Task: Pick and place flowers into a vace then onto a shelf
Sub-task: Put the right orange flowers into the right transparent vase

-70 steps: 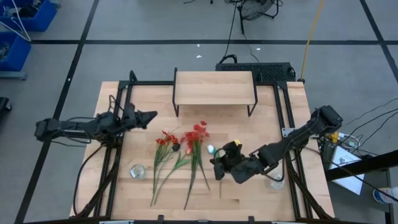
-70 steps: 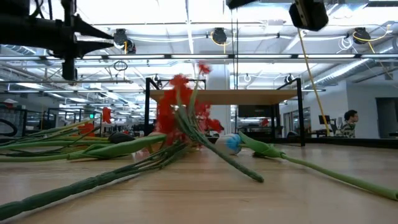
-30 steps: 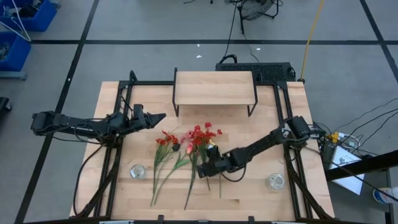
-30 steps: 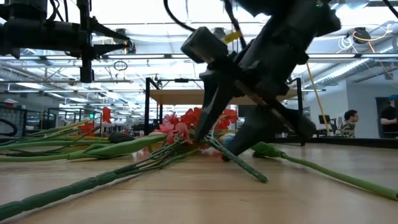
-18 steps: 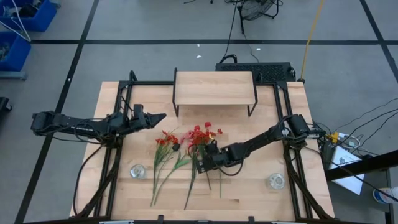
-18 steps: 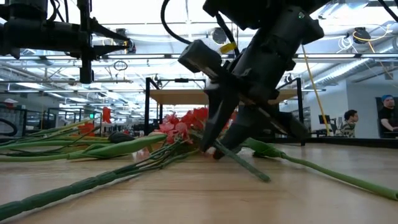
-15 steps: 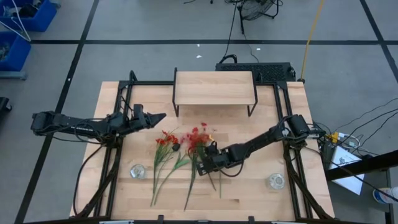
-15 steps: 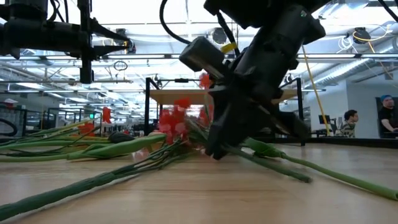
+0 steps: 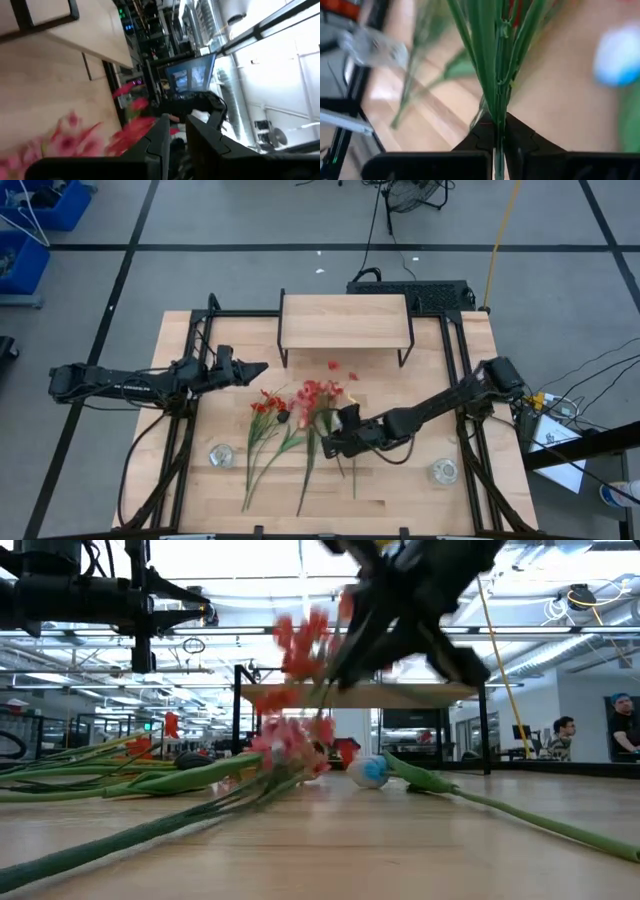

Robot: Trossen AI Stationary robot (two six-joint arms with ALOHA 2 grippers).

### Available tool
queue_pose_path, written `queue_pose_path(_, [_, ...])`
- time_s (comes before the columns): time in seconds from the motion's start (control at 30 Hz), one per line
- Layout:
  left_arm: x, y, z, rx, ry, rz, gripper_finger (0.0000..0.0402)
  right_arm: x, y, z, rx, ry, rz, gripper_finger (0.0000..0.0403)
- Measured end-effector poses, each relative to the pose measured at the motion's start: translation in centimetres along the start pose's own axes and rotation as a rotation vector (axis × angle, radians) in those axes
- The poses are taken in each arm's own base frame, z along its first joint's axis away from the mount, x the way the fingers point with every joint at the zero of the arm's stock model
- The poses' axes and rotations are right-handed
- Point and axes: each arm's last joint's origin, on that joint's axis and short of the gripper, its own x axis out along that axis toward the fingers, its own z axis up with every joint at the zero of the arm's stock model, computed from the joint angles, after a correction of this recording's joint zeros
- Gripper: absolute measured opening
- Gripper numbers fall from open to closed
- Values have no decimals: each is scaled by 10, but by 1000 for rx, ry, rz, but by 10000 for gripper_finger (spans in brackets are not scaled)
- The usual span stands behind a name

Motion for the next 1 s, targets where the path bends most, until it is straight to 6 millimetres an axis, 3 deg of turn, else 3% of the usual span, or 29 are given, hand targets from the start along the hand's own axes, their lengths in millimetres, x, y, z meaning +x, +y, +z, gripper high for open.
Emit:
queue_pose_path(0.2, [2, 4, 4, -20, 5, 14, 67, -52, -4, -6, -58, -218, -86, 8])
queue_pose_path(0.37, [3, 6, 7, -19, -22, 35, 67, -83, -7, -17, -115, -307, -79, 8])
queue_pose_path(0.63, [3, 7, 10, 39, -123, 67, 67, -106, -15, -33, -267, -353, -115, 8])
queue_pose_path(1.0, [11, 18, 1, -208, -80, 122, 67, -140, -47, -63, -381, -445, -210, 8])
